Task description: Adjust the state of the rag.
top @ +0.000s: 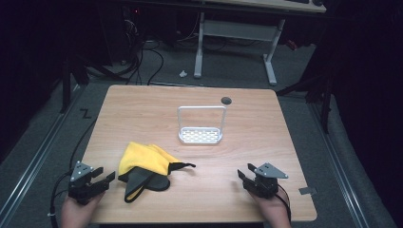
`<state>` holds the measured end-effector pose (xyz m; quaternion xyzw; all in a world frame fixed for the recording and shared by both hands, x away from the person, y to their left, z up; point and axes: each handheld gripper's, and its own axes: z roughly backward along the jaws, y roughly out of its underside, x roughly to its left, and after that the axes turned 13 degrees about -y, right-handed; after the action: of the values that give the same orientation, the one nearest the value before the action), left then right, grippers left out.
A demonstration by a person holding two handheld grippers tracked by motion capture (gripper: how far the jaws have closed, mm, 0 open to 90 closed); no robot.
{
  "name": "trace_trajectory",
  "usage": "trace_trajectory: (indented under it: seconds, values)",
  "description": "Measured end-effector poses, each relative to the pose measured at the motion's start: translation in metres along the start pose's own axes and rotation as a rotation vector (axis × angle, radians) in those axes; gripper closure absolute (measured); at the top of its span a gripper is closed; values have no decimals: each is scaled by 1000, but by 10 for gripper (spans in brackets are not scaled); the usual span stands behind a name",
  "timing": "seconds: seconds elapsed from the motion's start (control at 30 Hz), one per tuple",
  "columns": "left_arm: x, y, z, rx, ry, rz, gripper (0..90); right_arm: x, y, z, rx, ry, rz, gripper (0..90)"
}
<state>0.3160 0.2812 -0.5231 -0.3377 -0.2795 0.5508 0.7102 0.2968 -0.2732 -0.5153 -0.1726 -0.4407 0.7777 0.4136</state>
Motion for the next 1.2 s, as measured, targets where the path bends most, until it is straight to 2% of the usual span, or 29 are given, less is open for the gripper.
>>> trace_trajectory:
  seconds: [0.07,0.13,0.27,0.33,0.47,0.53,0.57,0.73,0.87,0.9,0.93,0.97,1.0,1.03,1.07,1.13,1.2]
  values:
    - [3,0,1,-2,5,6,444,1,0,-2,4,-1,-4,511]
    - [8,2,1,-3,32,36,439,1,0,-3,9,-3,-6,513]
    - [10,4,2,-3,45,35,433,3,1,-6,16,-2,13,514]
    - [10,5,6,-16,55,35,411,4,1,-7,17,7,10,514]
    - [11,6,9,-25,48,23,413,4,1,-8,11,10,-1,516]
    - [12,5,11,-39,56,30,431,4,1,-8,16,22,23,514]
    - [13,5,12,-48,62,49,430,5,0,-7,14,24,34,514]
    - [13,3,16,-60,73,55,410,4,-1,-5,14,26,30,492]
    - [12,0,21,-84,99,57,380,3,-1,-7,24,23,22,473]
    - [10,-2,24,-97,118,53,368,4,-1,-8,31,22,27,469]
    - [10,-2,24,-97,118,53,359,4,-1,-8,31,22,27,469]
    - [5,-7,25,-115,145,46,342,5,-2,-9,30,20,22,466]
    - [5,-7,25,-115,145,46,337,5,-2,-9,29,20,23,466]
    - [-3,-11,26,-131,165,24,327,6,-3,-9,28,20,24,465]
    - [-3,-11,26,-131,165,24,316,6,-3,-9,27,20,25,465]
    - [-11,-14,24,-136,170,-8,307,6,-3,-9,27,20,22,465]
    - [-20,-17,15,-116,158,-26,297,8,-3,-10,30,20,28,467]
